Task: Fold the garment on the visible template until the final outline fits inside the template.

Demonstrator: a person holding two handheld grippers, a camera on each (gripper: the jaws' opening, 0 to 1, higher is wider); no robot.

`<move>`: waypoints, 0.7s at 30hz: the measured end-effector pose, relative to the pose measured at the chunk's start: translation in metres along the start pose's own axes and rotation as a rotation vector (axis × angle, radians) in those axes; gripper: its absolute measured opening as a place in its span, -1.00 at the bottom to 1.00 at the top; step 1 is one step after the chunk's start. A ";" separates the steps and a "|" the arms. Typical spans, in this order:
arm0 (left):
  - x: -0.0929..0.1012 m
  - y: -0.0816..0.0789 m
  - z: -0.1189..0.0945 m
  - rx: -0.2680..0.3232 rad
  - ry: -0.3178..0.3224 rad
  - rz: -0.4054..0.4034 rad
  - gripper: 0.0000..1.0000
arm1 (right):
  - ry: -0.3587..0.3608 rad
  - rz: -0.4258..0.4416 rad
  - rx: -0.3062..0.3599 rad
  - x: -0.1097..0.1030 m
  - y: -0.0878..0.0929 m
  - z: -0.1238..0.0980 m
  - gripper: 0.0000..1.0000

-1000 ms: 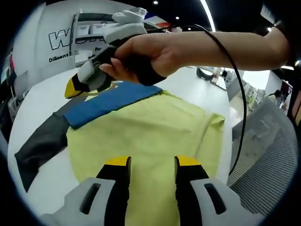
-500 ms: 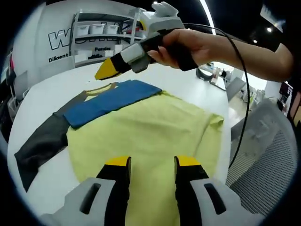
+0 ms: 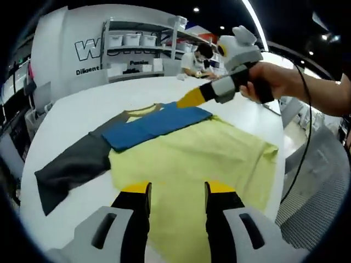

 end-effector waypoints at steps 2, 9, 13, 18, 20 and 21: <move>-0.013 -0.006 -0.007 0.034 -0.049 -0.011 -0.34 | 0.007 0.000 0.011 -0.003 -0.001 -0.003 -0.87; -0.044 -0.015 -0.024 0.077 -0.180 -0.041 -0.34 | 0.035 0.018 0.061 -0.011 -0.006 -0.010 -0.84; -0.056 -0.015 -0.028 0.095 -0.248 -0.075 -0.34 | 0.044 0.015 0.080 -0.020 -0.008 -0.013 -0.79; -0.075 -0.015 -0.030 0.118 -0.320 -0.080 -0.36 | 0.030 0.030 0.111 -0.025 -0.006 -0.014 -0.71; -0.084 -0.014 -0.030 0.113 -0.354 -0.081 -0.34 | 0.032 0.028 0.100 -0.027 -0.002 -0.014 -0.71; -0.090 -0.014 -0.030 0.126 -0.366 -0.114 -0.34 | 0.034 0.025 0.099 -0.027 -0.002 -0.015 -0.72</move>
Point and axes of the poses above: the point that each gripper's makers call its tool centre point, and the gripper's own axes: z roughly forward along the fingers, x roughly to its right, y roughly out of its underside, the point moved 6 cm from there along -z, roughly backward along the fingers, and after that the axes turned 7 degrees about -z, right-handed, at the moved point
